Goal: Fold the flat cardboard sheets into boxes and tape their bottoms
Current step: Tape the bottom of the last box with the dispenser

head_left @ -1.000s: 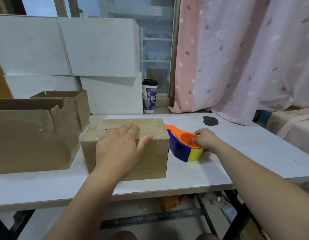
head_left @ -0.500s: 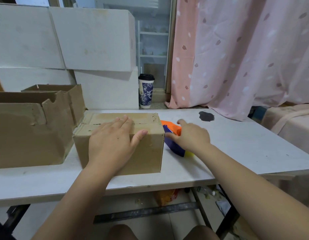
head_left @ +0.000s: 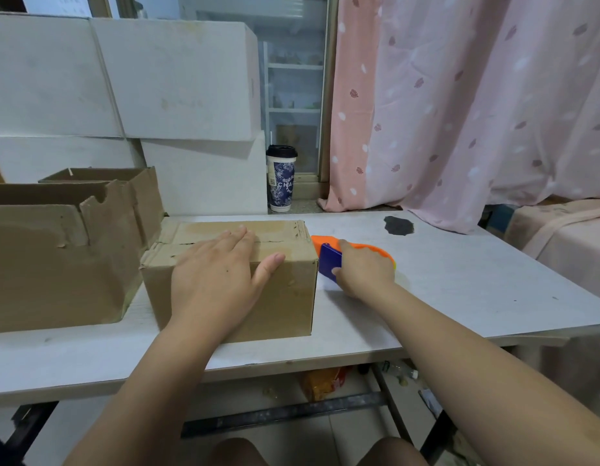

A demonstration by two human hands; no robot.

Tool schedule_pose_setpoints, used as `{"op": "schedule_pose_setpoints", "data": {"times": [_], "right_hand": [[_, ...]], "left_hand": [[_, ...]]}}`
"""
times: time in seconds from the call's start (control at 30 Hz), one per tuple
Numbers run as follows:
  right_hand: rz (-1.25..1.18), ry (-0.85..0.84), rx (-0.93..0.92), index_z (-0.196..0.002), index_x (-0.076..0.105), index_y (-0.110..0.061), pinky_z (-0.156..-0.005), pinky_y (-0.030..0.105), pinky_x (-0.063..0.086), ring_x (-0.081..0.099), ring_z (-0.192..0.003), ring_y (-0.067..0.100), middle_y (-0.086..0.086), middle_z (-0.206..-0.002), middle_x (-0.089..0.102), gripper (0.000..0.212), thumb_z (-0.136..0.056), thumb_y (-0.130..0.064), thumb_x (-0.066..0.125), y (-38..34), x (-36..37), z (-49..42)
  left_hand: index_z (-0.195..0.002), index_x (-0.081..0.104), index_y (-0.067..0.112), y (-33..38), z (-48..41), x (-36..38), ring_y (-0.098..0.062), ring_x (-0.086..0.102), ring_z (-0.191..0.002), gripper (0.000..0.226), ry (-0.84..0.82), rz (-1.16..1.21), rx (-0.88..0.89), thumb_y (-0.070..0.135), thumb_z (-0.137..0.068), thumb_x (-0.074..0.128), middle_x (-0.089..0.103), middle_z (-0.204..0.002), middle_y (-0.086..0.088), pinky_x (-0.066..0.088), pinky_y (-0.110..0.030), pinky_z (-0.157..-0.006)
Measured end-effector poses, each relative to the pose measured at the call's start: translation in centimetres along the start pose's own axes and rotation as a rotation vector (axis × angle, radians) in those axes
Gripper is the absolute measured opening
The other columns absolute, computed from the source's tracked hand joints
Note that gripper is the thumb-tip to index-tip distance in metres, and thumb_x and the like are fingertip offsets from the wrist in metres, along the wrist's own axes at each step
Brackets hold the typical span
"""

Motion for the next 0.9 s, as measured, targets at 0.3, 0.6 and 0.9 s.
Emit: {"op": "schedule_pose_setpoints", "data": {"times": [0.3,0.6,0.9], "right_hand": [[-0.355,0.246,0.008,-0.150,0.015,-0.035,-0.107,0.043,0.016,0.059,-0.103,0.026,0.002,-0.106,0.067,0.069,-0.094,-0.027,0.054,2.8,-1.8,0.4],[-0.299,0.626,-0.230,-0.151,0.025,-0.019,-0.116,0.053,0.010,0.060,-0.092,0.036,0.012,-0.094,0.066,0.078,-0.086,-0.009,0.067,2.8,-6.2,1.2],[-0.165,0.969,-0.453,-0.143,0.034,-0.009,-0.106,0.066,0.028,0.056,-0.081,0.027,0.007,-0.085,0.064,0.079,-0.075,0.007,0.071,0.6,-10.6,3.5]], "left_hand": [[-0.139,0.043,0.030,-0.1,-0.3,0.2,-0.010,0.035,-0.135,0.096,-0.006,0.000,-0.008,0.071,-0.073,-0.012,0.040,-0.147,0.010,0.026,-0.030,-0.107],[-0.137,0.043,0.032,-0.1,-0.2,0.3,-0.009,0.033,-0.136,0.094,-0.013,0.015,-0.003,0.071,-0.072,-0.011,0.039,-0.147,0.013,0.024,-0.029,-0.106],[-0.136,0.045,0.032,-0.1,-0.2,0.2,-0.009,0.036,-0.134,0.092,-0.009,0.010,0.002,0.070,-0.074,-0.012,0.042,-0.145,0.012,0.029,-0.030,-0.104]]}}
Point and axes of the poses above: each hand's wrist, its own z-axis away from the middle knuckle, its own x-axis out of the palm, y = z × x, the point moved 6 cm from there along -z, towards the middle knuckle
